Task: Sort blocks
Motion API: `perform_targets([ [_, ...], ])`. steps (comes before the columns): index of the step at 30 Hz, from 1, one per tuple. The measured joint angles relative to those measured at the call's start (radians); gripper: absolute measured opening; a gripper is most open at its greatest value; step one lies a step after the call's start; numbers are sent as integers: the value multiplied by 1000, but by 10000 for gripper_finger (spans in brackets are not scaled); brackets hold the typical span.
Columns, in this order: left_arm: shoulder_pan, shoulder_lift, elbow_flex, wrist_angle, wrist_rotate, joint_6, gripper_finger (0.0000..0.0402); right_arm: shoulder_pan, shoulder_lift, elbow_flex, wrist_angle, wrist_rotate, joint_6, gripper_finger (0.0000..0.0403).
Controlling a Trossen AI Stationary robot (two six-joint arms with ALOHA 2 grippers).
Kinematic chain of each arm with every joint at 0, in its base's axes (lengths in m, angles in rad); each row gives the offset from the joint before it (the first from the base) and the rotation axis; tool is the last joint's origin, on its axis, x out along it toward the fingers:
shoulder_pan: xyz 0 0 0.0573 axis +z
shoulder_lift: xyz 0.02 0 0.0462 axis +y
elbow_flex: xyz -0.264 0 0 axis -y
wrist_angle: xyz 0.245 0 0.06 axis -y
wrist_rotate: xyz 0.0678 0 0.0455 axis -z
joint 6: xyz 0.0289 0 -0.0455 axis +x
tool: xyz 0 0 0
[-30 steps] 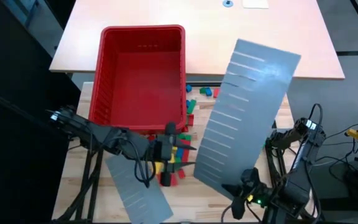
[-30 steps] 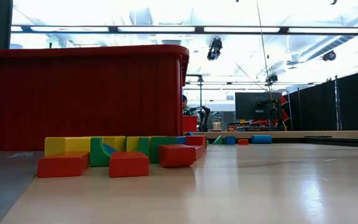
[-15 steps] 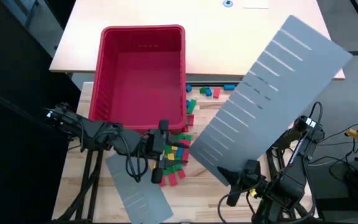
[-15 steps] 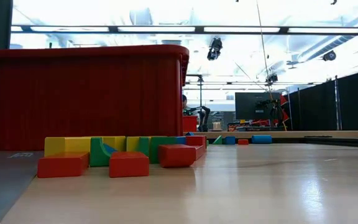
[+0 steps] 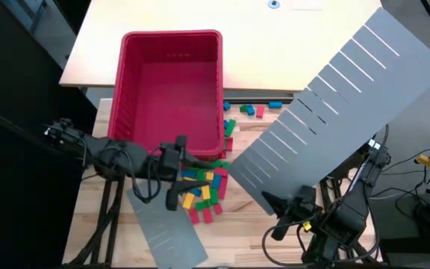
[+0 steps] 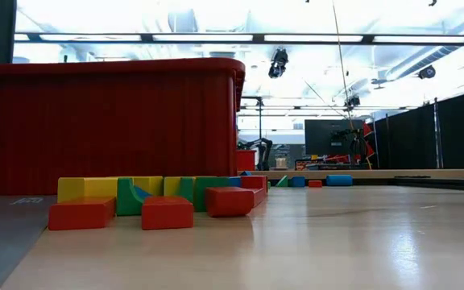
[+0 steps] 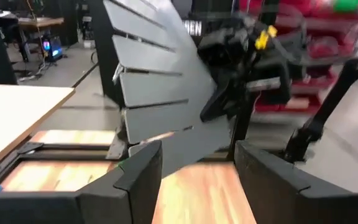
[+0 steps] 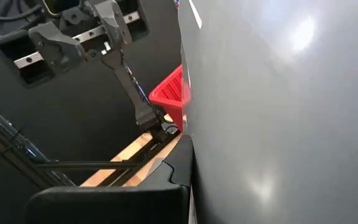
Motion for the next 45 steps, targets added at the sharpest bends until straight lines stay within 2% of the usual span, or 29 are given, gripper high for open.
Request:
perform_targets([
  [9, 2, -103, -388, 612, 6, -123, 205, -5, 0, 0, 96, 43, -49, 0],
  [13, 2, -93, -476, 745, 5, -177, 204, -13, 0, 0, 155, 43, -95, 0],
  [22, 28, -30, -487, 808, 4, -180, 190, -56, 0, 0, 375, 26, -327, 0],
  [30, 57, -6, -487, 834, 20, -226, 216, -103, 0, -1, 549, -49, -539, 0],
  [37, 57, -6, -487, 828, 26, -227, 235, -116, 0, -1, 565, -69, -571, 0],
  [45, 57, -12, -487, 753, 36, -232, 234, -116, 0, -2, 566, -73, -592, 0],
])
